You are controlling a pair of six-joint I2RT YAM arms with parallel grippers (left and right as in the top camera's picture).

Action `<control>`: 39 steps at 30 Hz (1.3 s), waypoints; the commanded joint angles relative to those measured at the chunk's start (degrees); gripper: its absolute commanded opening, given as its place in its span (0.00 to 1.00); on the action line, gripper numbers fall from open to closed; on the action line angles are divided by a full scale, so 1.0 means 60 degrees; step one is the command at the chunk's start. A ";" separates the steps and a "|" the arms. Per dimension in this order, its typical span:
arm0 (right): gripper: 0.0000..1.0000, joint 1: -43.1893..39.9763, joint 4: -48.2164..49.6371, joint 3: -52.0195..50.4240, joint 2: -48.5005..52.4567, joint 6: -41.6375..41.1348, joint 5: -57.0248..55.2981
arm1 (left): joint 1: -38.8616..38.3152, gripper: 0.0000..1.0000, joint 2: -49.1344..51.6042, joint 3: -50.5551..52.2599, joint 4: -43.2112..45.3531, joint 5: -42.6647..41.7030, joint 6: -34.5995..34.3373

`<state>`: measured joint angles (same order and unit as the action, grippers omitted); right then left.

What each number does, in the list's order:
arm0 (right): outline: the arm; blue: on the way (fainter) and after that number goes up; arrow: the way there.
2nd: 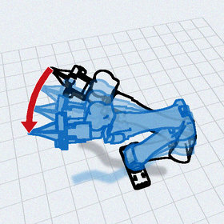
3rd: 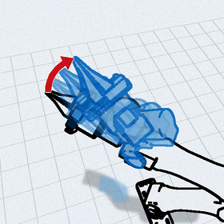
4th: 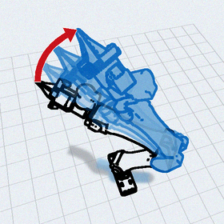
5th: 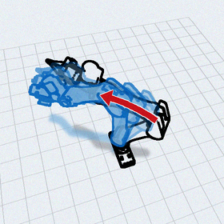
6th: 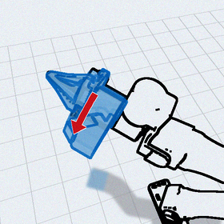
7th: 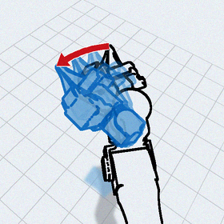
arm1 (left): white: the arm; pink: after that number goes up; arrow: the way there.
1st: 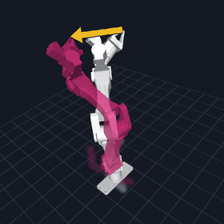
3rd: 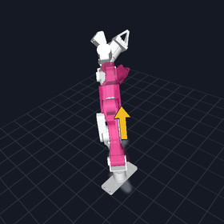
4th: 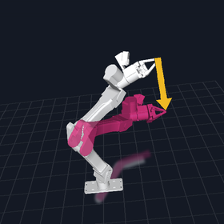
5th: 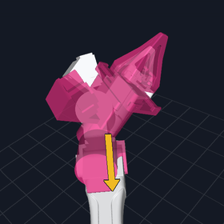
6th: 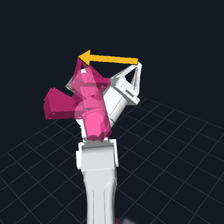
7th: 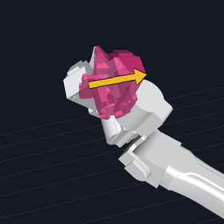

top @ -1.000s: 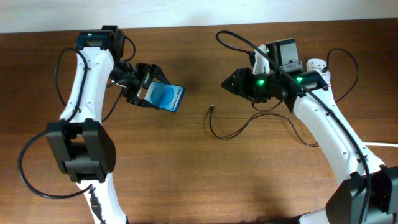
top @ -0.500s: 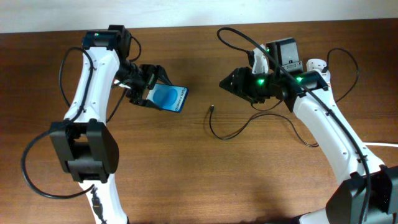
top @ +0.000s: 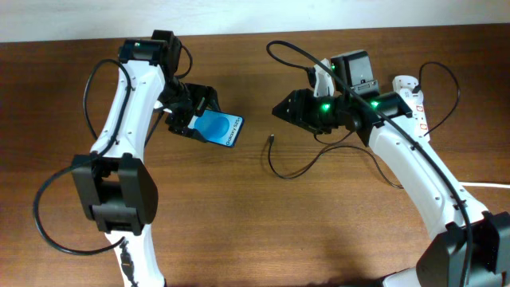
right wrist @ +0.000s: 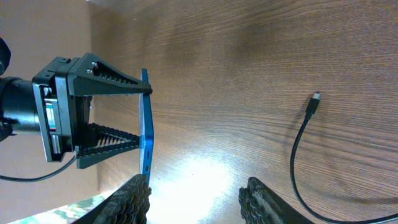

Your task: Plug charger to phone and switch on socket

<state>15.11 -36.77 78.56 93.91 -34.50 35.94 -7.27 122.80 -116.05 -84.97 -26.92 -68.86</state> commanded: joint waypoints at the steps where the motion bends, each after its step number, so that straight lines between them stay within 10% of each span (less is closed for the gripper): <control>1: 0.52 0.0025 0.0025 0.0051 -0.0153 -0.0015 0.0051 | 0.0022 0.00 -0.0004 -0.0229 -0.0025 -0.0087 -0.0168; 39: 0.52 0.0051 0.0171 0.0051 -0.0153 -0.0084 0.0761 | 0.0022 0.00 -0.0004 -0.0229 -0.0357 -0.2299 -0.0375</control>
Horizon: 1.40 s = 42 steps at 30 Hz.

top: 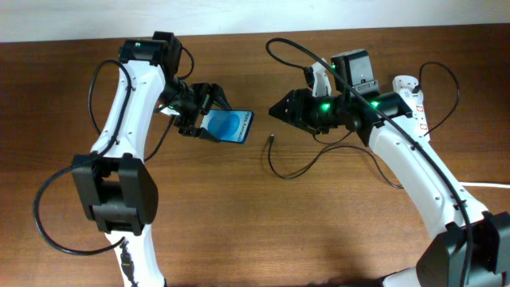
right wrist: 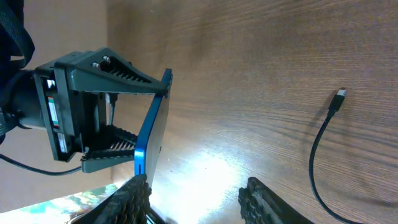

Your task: Plug charger to phone and switch on socket

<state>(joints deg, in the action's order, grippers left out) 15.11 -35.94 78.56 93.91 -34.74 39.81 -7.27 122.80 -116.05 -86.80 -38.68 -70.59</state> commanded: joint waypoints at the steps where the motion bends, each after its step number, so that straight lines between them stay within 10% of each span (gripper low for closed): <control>1: 0.52 0.0051 0.0033 0.0051 -0.0153 -0.0044 0.0117 | 0.0022 0.00 -0.0004 -0.0229 -0.0055 -0.0295 -0.0080; 21: 0.51 0.2251 0.0605 0.0051 -0.0087 -0.2288 -0.2838 | -0.0390 0.00 -0.0004 -0.0229 -0.0291 -0.0393 0.0117; 42: 0.24 0.2739 0.1315 0.0040 0.0790 -0.2514 -0.2809 | -0.0390 0.00 -0.0004 -0.0229 -0.0259 -0.0849 0.0120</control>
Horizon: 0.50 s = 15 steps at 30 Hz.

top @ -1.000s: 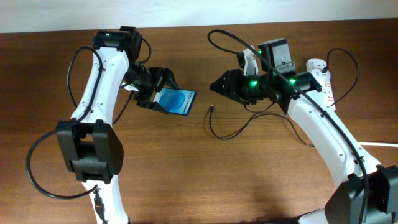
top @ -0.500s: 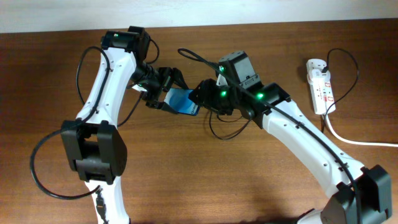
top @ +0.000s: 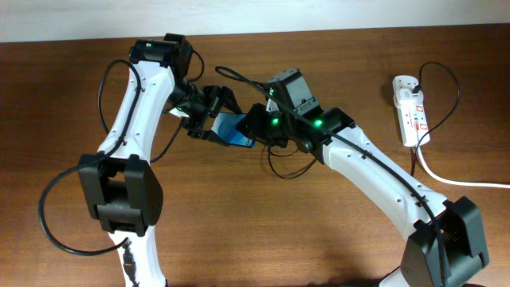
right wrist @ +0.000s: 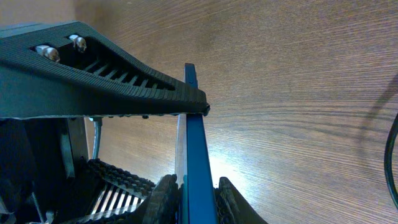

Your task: Plug charger to phone and switch on socket

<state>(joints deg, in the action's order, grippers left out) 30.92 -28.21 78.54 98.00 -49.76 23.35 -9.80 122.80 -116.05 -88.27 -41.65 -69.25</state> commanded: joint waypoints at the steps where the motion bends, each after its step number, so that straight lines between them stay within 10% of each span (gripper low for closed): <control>1: 0.24 0.0106 0.0029 0.0044 0.0124 -0.0007 -0.0015 | 0.0033 0.00 -0.0004 -0.0229 -0.0015 -0.0350 -0.0102; 12: 0.04 0.0095 -0.0076 0.0044 0.0124 -0.0040 0.0259 | 0.0033 0.00 -0.0004 -0.0229 -0.0015 -0.0346 -0.0102; 15: 0.04 0.0091 -0.0069 0.0044 0.0124 -0.0047 0.0324 | 0.0033 0.13 -0.0004 -0.0229 -0.0015 -0.0346 -0.0098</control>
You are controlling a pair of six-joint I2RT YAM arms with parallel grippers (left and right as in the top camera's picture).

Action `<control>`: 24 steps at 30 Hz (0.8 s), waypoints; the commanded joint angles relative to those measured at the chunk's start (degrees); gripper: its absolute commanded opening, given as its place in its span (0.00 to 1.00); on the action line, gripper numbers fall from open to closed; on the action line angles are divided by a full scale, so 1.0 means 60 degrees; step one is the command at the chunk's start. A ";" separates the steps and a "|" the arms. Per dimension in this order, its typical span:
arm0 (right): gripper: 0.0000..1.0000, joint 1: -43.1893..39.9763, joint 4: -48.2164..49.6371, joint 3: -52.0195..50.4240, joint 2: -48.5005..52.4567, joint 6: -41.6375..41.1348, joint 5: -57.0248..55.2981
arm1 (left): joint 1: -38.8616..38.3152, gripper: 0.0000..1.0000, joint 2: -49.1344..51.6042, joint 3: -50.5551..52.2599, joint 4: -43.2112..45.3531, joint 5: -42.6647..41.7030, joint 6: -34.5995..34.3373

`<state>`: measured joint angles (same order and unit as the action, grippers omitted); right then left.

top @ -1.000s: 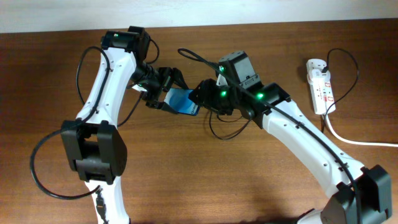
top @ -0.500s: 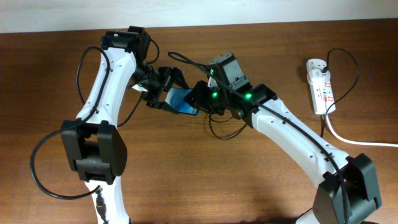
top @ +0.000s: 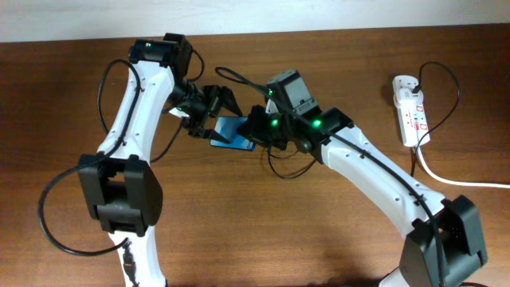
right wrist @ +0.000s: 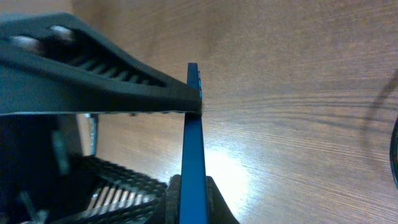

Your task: Plug charger to phone and switch on socket

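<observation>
The blue phone (top: 231,134) is held above the table between both arms. My left gripper (top: 213,113) is shut on it across its width, and its dark ribbed upper finger (right wrist: 93,87) reaches the phone's edge. In the right wrist view the phone (right wrist: 194,137) is seen edge-on. My right gripper (right wrist: 194,202) is shut on the near end of it, pads tight on both faces. The black charger cable (top: 280,171) lies looped on the table under my right arm; its plug is hidden. The white socket strip (top: 409,108) lies at the far right.
A white mains lead (top: 450,177) runs from the strip off the right edge. A thin black cable (top: 446,76) loops by the strip. Bare wooden table (top: 263,231) fills the front half.
My right gripper's fingers, which stood a little apart on either side of the phone's edge, have shut on it. The phone lies slightly flatter. The left gripper keeps its hold.
First my left gripper held the phone at the left, and my right gripper stood open near the socket side, with the cable plug lying between them. The left arm then brought the phone nearer the middle. The right arm came across to it and now grips it too.
</observation>
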<state>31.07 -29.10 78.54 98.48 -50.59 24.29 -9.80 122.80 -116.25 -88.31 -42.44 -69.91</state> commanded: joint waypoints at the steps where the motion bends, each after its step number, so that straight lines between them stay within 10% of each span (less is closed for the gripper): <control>1: 0.04 0.0066 0.0117 0.0044 0.0044 0.0091 0.0240 | 0.0033 0.25 -0.0004 -0.0197 -0.0007 -0.0215 0.0011; 4: 0.04 -0.0018 0.0237 0.0044 0.0044 0.0087 0.0390 | 0.0036 0.52 -0.0004 -0.0197 -0.0007 -0.0215 0.0011; 9: 0.04 -0.1060 -0.0608 0.0044 0.0036 0.0208 0.0452 | 0.0036 0.68 -0.0004 -0.0197 0.0004 -0.0211 0.0160; 13: 0.04 -0.2601 -0.0568 0.0047 -0.0189 0.0637 0.1861 | 0.0033 1.00 -0.0004 -0.0197 0.1621 -0.0229 0.3472; 17: 0.04 -0.3493 0.0674 0.0047 -0.0535 -0.1191 0.3217 | 0.0036 0.99 -0.0004 -0.0197 0.3759 -0.2630 0.5887; 24: 0.04 -0.3279 0.4477 0.0047 -0.0543 -0.5923 0.1843 | 0.0120 0.99 -0.0004 -0.0197 0.5683 -0.4105 0.4867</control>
<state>10.31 -4.89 77.78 97.54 -78.26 39.72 -9.58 122.80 -116.86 -54.96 -64.38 -37.71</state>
